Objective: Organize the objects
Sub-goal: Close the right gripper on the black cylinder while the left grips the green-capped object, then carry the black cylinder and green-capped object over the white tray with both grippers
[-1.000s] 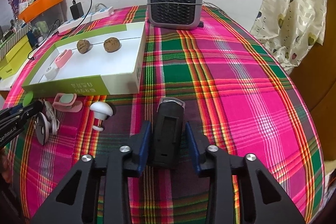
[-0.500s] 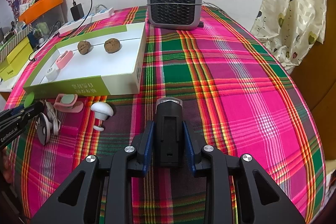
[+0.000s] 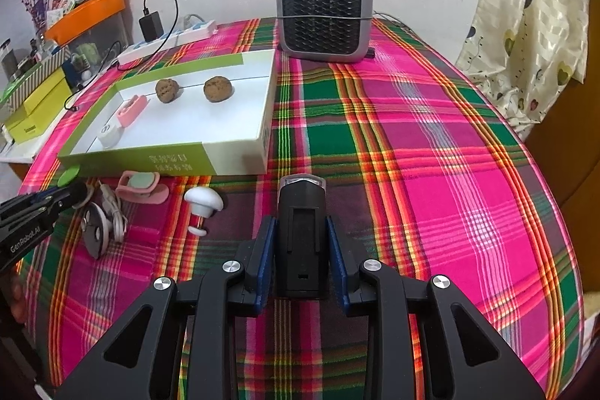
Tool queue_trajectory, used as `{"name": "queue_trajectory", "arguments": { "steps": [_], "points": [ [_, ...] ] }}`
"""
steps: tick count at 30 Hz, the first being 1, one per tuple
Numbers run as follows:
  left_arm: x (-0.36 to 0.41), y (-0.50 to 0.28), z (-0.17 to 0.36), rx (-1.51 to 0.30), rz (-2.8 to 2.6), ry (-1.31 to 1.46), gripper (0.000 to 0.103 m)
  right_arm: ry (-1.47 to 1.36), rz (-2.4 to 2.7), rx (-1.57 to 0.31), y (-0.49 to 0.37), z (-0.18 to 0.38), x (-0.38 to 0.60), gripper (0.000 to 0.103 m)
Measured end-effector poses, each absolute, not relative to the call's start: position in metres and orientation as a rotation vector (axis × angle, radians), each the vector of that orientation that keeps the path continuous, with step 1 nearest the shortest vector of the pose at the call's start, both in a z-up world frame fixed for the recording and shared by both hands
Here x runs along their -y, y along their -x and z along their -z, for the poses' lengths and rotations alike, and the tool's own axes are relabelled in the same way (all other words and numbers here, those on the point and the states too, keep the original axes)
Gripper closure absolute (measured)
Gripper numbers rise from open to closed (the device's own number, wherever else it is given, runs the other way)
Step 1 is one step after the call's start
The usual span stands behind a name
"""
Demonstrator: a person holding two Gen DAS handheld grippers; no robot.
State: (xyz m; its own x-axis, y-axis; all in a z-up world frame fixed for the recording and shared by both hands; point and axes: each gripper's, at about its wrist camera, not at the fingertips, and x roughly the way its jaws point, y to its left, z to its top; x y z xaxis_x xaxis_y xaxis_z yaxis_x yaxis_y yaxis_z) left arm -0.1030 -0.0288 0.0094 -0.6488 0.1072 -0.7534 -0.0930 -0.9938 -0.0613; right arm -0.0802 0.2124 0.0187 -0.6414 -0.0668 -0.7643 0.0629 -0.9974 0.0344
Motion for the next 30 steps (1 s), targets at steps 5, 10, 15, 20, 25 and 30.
{"name": "queue_trajectory", "arguments": {
  "steps": [5,10,15,20,25,30],
  "points": [
    [0.029,0.103,-0.01,0.045,-2.758,1.25,0.088,-1.291,2.784,0.007,0.079,-0.019,-0.212,0.074],
    [0.029,0.1,-0.017,0.034,-2.765,1.224,0.088,-1.272,2.78,0.003,0.078,-0.023,-0.21,0.074],
    [0.028,0.09,-0.029,0.025,-2.764,1.198,0.088,-1.238,2.769,0.0,0.076,-0.032,-0.206,0.075],
    [0.027,0.088,-0.043,0.024,-2.764,1.157,0.088,-1.19,2.745,-0.008,0.077,-0.045,-0.2,0.075],
    [0.026,0.092,-0.053,0.025,-2.755,1.127,0.088,-1.156,2.712,-0.02,0.084,-0.056,-0.191,0.074],
    [0.022,0.103,-0.059,0.021,-2.738,1.112,0.088,-1.154,2.668,-0.022,0.101,-0.062,-0.183,0.074]
  ]
}}
